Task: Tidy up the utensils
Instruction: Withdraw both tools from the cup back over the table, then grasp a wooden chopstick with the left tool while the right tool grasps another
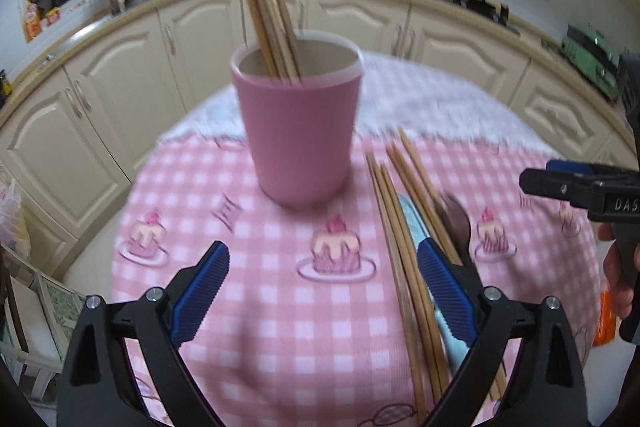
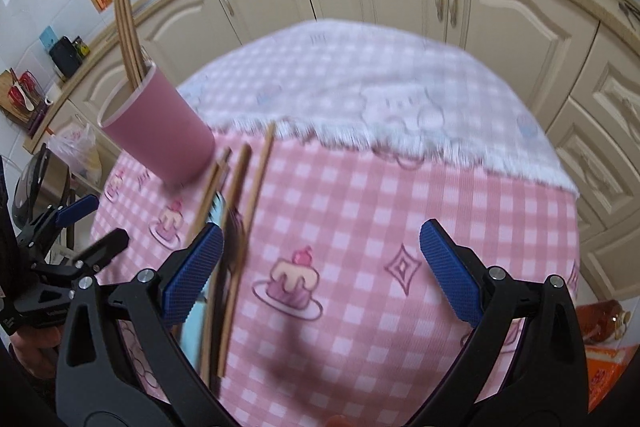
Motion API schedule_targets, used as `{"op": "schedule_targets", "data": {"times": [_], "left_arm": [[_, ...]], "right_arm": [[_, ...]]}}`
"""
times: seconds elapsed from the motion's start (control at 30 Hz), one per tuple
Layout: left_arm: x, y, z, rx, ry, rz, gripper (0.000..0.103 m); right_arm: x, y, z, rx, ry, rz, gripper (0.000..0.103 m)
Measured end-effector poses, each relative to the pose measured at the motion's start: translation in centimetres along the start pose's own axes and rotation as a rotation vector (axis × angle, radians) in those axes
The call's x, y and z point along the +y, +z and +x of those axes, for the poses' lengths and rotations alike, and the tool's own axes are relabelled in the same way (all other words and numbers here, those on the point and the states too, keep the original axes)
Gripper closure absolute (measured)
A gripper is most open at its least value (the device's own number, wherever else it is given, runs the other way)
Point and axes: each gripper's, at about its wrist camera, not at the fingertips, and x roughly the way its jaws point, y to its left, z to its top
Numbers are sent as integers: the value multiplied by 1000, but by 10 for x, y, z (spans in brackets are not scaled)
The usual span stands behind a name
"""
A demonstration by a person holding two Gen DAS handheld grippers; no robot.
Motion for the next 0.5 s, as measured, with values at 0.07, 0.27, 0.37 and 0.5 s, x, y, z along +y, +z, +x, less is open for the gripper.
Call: {"op": "schedule_targets", "data": {"times": [0.07, 0.27, 0.37, 0.5], "left_arm": [[-4, -4, 10, 36, -6, 16, 10], [-11, -16, 34, 124, -1, 39, 10], [-11, -18, 39, 138, -13, 37, 10], [-10, -17, 41, 143, 10, 41, 10]], "right_arm": [[1, -4, 4, 19, -1, -7, 6], [5, -15, 18, 76, -33, -37, 6], [10, -21, 26, 98, -69, -75, 6], [17, -24, 35, 119, -72, -106, 6]]}}
